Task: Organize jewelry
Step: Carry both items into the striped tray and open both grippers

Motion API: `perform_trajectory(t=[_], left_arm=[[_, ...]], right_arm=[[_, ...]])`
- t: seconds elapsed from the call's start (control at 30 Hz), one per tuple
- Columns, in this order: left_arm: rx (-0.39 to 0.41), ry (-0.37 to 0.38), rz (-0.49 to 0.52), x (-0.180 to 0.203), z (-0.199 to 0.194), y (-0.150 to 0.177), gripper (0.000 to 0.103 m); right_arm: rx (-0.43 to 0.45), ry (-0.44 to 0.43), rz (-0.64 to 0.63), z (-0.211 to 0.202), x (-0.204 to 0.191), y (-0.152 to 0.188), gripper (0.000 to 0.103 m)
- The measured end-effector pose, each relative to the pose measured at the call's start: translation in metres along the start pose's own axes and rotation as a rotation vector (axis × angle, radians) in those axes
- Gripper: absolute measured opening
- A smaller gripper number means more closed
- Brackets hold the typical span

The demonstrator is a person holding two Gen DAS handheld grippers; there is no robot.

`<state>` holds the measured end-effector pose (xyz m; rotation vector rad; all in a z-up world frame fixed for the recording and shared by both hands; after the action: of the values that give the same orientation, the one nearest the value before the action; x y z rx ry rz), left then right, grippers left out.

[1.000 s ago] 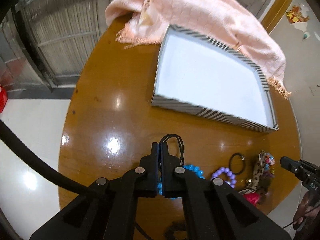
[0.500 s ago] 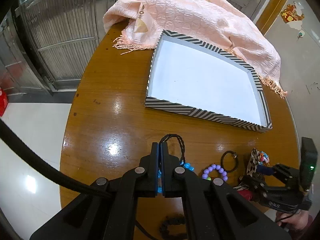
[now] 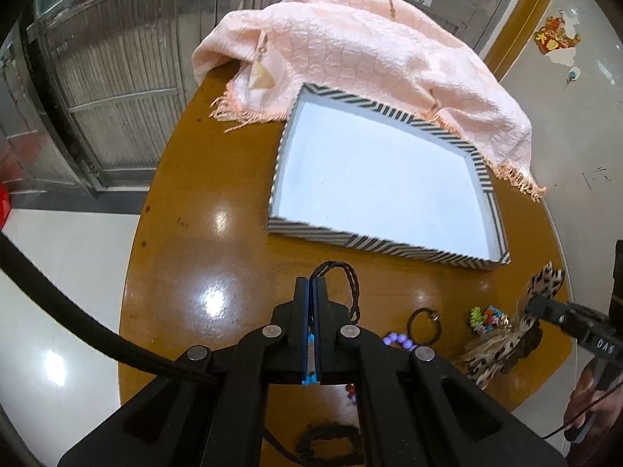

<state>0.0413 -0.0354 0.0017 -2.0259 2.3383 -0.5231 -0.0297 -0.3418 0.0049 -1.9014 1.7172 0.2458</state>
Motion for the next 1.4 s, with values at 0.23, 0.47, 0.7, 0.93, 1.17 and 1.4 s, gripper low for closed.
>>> perform_trajectory(t=[0.23,0.47,0.7,0.93,1.17,1.4], left_arm=[[0.042,0.001,0.027,0.012,-0.015,-0.019,0.002],[0.079,-0.004,0.027,0.023,-0.018,-0.054,0.002],[0.085,-0.030,0.010,0.032,0.005,-0.095,0.002],[0.015,-0.041,-0.052,0.024,0.050,-0.125,0.002],[-0.040,-0.079,-0.091,0.014,0.089,-0.143,0.002],[-0.077,-0.122,-0.128,0.003,0.109,-0.153,0.002]], right_arm=[[0.060,0.008,-0.015,-0.019,-0.005,-0.017,0.004],[0.095,0.038,-0.028,-0.015,-0.005,-0.065,0.004],[0.080,0.067,-0.039,0.008,-0.003,-0.116,0.004],[0.001,0.059,-0.026,0.062,0.007,-0.161,0.004],[-0.065,0.021,0.000,0.112,0.020,-0.196,0.004],[-0.106,-0.015,0.002,0.150,0.017,-0.225,0.004]])
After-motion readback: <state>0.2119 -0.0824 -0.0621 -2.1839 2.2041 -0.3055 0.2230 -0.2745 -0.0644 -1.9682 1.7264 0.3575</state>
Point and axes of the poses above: each gripper's, at about its wrist camera, not at the fingertips, and z roughly the way its jaws point, x to its right, y to its underside, the point moved 1 cm from there along z, roughly the way its jaws point, and after that the axes turned 13 degrees about -x, right-handed, at the moved point
